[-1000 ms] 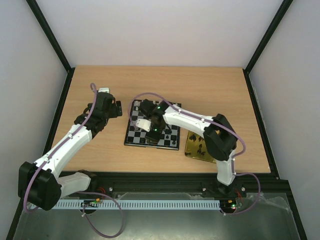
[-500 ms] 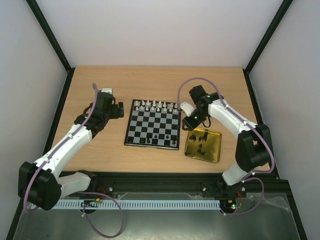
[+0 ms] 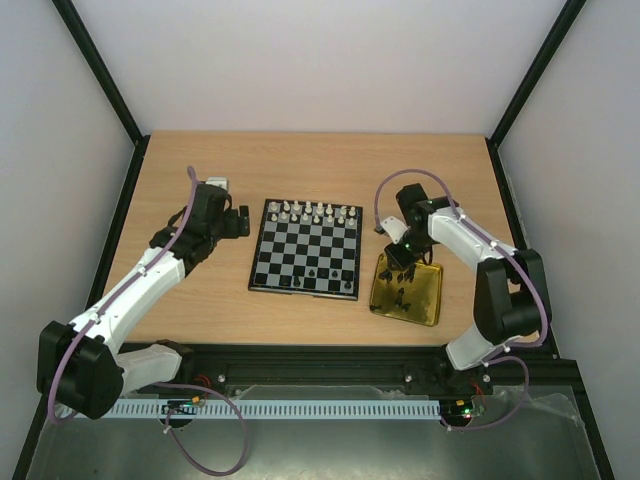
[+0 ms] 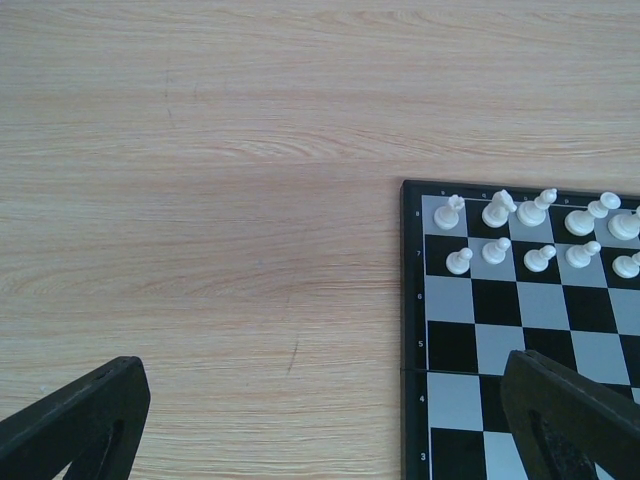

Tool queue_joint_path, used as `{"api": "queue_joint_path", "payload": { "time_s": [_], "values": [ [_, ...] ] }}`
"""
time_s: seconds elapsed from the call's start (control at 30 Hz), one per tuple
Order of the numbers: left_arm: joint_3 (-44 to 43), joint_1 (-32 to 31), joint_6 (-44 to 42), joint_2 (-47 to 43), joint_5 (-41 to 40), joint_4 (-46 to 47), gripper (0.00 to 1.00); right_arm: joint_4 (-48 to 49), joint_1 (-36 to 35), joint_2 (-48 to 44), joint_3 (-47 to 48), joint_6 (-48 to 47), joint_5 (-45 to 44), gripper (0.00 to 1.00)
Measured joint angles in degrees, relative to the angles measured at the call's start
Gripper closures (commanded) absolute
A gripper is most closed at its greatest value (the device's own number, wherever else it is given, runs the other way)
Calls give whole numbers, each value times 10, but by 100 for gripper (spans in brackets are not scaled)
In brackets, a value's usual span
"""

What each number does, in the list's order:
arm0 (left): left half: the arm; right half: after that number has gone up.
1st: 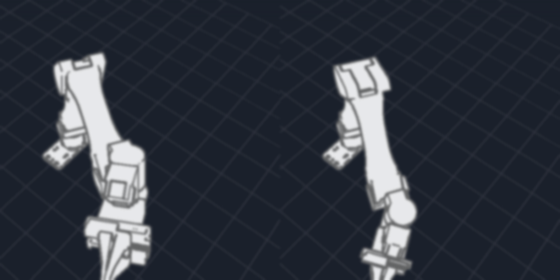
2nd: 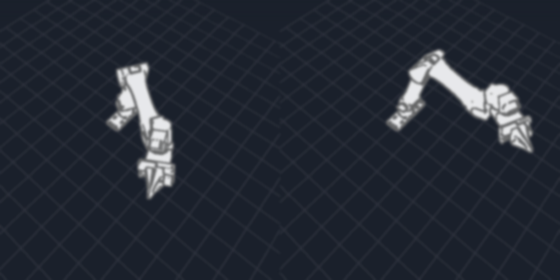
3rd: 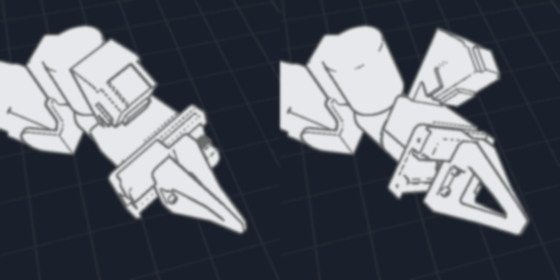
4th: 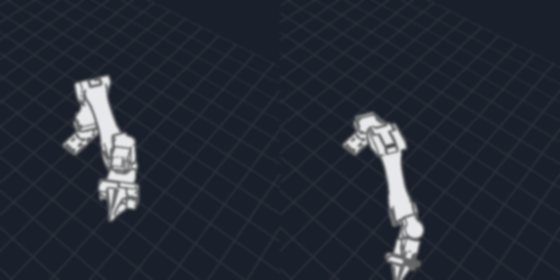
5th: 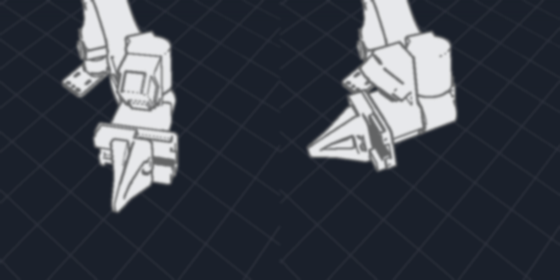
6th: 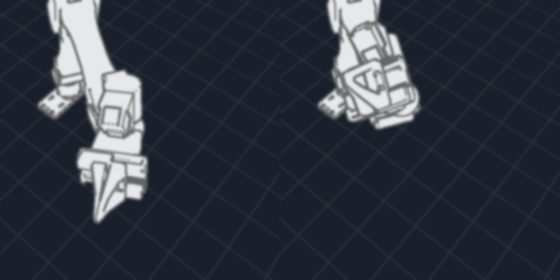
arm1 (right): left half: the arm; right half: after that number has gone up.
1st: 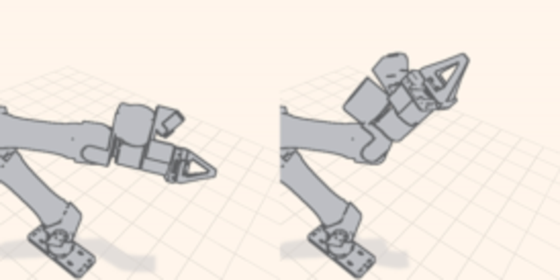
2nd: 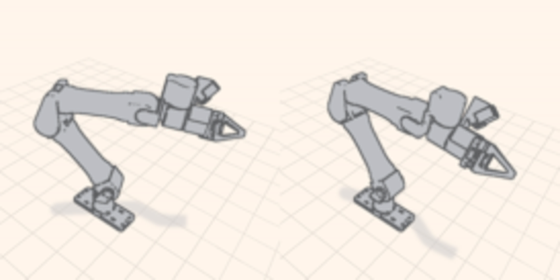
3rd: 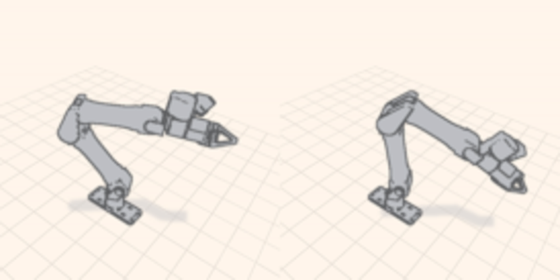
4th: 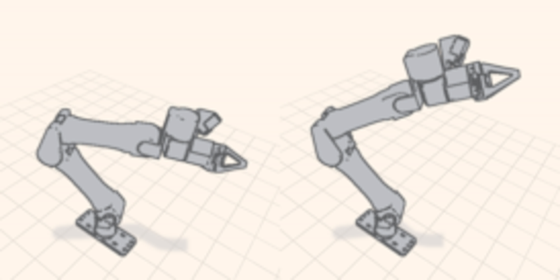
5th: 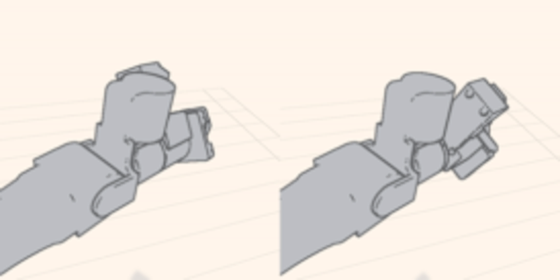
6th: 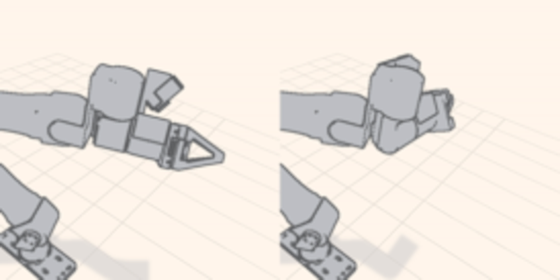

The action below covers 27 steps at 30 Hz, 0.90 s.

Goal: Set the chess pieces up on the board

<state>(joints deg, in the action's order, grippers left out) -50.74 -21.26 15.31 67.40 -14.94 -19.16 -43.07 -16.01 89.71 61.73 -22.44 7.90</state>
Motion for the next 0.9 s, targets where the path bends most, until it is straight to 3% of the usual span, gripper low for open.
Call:
{"api": "queue_joint_path", "payload": {
  "time_s": [0.37,0.9],
  "values": [
    [0,0,-3,2,5,0,1,20,0,27,-26,6,-63,76],
    [0,-1,-7,3,6,0,1,33,0,64,-30,9,-66,84]
  ]
}}
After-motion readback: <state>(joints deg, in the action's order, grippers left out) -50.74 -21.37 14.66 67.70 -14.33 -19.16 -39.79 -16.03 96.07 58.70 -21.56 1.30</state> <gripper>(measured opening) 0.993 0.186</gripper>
